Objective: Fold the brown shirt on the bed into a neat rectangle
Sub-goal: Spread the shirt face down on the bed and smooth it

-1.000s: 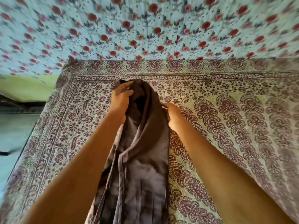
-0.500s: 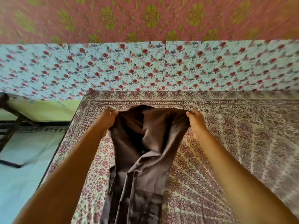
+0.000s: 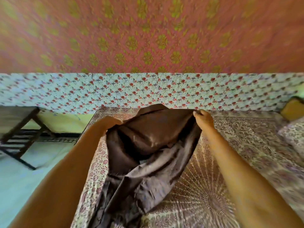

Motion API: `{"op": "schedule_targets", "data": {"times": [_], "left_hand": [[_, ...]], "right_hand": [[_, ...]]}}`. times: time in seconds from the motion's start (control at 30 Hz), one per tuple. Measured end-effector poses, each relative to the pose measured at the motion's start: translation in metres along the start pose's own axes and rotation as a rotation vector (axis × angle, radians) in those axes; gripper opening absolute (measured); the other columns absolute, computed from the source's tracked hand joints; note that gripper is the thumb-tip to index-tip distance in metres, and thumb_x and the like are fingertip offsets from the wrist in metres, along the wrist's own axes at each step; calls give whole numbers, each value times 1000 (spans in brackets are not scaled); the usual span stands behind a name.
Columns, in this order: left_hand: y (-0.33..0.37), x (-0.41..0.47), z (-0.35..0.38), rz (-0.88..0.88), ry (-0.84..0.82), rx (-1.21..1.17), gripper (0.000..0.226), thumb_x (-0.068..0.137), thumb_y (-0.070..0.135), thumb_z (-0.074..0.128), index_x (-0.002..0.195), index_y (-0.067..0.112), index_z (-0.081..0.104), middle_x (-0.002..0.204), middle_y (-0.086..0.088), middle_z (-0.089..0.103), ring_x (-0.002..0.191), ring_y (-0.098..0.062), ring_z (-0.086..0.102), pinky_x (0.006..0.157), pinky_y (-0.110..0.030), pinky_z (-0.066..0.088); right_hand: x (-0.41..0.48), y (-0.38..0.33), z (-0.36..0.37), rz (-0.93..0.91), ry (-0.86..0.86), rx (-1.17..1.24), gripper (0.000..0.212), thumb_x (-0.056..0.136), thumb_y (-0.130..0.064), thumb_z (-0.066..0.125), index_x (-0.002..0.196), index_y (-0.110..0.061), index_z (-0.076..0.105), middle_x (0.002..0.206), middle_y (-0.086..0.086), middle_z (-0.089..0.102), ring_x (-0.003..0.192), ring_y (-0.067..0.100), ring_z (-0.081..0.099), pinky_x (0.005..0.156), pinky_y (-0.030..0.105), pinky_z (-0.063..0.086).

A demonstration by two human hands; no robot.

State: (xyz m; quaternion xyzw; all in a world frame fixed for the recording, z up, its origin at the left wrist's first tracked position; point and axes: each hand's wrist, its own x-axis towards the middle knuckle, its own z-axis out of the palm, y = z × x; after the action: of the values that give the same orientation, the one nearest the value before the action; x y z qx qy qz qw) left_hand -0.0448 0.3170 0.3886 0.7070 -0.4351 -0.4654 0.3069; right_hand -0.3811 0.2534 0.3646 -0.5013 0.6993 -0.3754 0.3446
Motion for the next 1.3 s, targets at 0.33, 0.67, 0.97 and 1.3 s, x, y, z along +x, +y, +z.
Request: {"op": "schedule_targets", "data": {"times": [0.33, 0.67, 0.97, 1.3], "left_hand": [[79, -174, 33, 718, 639, 100, 24, 95, 25, 52, 78, 11, 63, 73, -6, 60, 70, -16, 52, 60, -26, 35], [162, -261, 29, 1112, 1141, 310, 39, 97, 37, 41, 67, 12, 42, 58, -10, 39, 55, -20, 38, 58, -31, 22], [121, -139, 74, 899, 805, 568, 46, 84, 57, 45, 68, 15, 53, 68, -15, 60, 74, -34, 61, 58, -33, 33], [18, 60, 166, 612, 258, 631, 39, 75, 28, 36, 81, 2, 64, 80, -21, 65, 77, -34, 60, 67, -36, 41]], "right_hand": [[-111, -35, -143, -433, 455, 172, 29, 96, -31, 45, 73, -14, 49, 69, -1, 47, 61, 20, 40, 59, 29, 29], [-143, -76, -261, -1007, 982, -71, 39, 93, -34, 47, 61, -10, 45, 47, 6, 29, 41, 25, 22, 44, 29, 9], [-61, -1, -242, -940, 824, -437, 25, 86, -22, 57, 71, -3, 59, 46, 12, 47, 37, 30, 43, 48, 13, 6], [59, 171, -148, -557, 463, -691, 21, 85, -12, 48, 104, -3, 51, 57, 20, 54, 45, 33, 51, 44, 27, 26]]}}
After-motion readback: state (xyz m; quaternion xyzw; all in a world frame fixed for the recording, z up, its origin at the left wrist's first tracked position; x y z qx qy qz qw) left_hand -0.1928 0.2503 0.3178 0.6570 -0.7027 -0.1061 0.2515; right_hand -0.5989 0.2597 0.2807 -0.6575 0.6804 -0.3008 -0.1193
